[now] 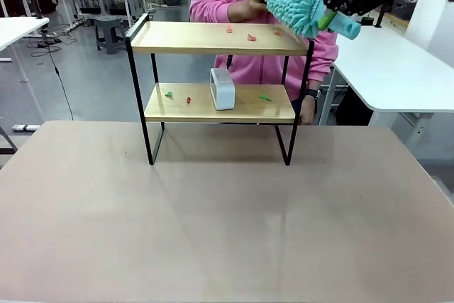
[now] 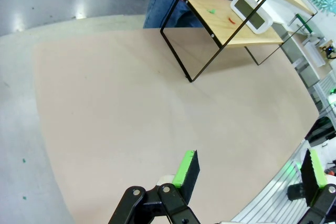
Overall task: Clean the shelf.
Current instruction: Clean the specific tier of the Shelf with the Duster once objects are removed.
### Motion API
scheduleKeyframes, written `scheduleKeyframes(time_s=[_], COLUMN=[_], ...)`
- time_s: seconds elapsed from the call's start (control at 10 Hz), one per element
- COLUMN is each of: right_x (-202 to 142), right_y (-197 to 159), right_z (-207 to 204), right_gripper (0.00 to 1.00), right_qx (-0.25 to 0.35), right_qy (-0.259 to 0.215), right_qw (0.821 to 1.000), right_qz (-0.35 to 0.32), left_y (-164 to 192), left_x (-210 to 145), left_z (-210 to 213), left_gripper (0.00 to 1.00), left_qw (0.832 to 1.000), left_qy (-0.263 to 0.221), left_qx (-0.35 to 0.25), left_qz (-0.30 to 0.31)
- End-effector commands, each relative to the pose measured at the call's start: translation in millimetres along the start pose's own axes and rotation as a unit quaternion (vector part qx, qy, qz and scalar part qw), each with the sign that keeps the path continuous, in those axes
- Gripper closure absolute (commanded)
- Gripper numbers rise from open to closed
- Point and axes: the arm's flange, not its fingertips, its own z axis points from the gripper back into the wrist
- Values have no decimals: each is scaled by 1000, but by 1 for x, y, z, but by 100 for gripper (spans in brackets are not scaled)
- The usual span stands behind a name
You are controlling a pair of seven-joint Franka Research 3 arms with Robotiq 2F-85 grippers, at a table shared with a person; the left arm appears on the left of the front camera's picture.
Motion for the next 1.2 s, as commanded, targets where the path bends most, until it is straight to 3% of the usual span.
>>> scheduleKeyframes(time_s=[0.0,0.3,0.7,1.0,1.1], right_x=[4,-2,1,-7,-14], right_y=[10,18,30,15,9], right_z=[-5,-21,-34,-21,-14], right_gripper=[88,88,88,88,88], right_qx=[-18,-5,91,179,223], right_qy=[11,28,93,190,256], right_qw=[1000,1000,987,948,908], right_qz=[-13,5,92,184,245], left_y=[-2,-2,-2,-2,-2], left_x=[1,1,1,1,1], left_z=[-1,-1,-1,-1,-1], left_gripper=[0,0,0,0,0], left_qw=[1000,1000,1000,1000,1000], left_qy=[-10,-10,-10,-10,-10], left_qx=[-6,-6,-6,-6,-6], left_qz=[-11,-11,-11,-11,-11])
